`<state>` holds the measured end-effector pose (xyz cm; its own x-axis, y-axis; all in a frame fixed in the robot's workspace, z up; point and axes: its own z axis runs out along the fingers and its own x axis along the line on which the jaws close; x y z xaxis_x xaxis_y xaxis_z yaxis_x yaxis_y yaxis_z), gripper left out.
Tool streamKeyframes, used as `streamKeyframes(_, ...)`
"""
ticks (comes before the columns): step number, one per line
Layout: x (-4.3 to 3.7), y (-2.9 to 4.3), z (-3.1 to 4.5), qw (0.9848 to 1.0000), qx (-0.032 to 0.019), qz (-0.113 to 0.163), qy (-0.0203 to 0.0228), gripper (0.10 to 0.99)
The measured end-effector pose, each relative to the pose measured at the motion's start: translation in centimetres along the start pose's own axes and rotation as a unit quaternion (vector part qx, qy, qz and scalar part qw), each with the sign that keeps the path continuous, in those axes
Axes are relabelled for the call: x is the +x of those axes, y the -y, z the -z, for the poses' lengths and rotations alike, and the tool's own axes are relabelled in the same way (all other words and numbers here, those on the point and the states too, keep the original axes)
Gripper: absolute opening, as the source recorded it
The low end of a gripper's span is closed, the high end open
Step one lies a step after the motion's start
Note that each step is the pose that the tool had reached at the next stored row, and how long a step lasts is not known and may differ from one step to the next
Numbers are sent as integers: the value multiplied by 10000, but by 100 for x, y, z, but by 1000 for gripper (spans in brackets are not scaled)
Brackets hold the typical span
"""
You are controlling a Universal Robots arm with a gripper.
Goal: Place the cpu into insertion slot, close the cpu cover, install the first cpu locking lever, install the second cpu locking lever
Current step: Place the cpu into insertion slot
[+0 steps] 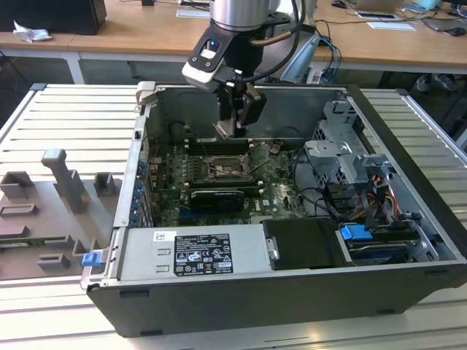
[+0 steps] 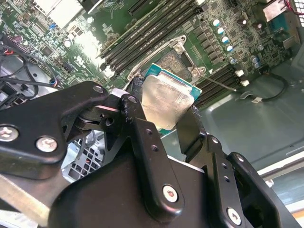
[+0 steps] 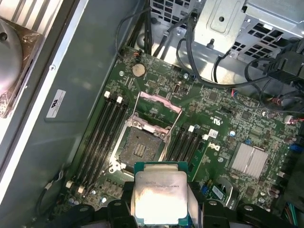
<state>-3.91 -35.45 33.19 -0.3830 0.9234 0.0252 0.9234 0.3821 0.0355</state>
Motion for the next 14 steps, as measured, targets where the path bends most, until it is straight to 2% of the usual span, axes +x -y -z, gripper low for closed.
streamKeyframes(3,-1,0,-17,10000,3,-25,-2,525)
streamKeyframes(7,-2,3,-77,9999,2,-119,1,525)
streamKeyframes(14,-3,5,-113,9998,3,-201,3,525)
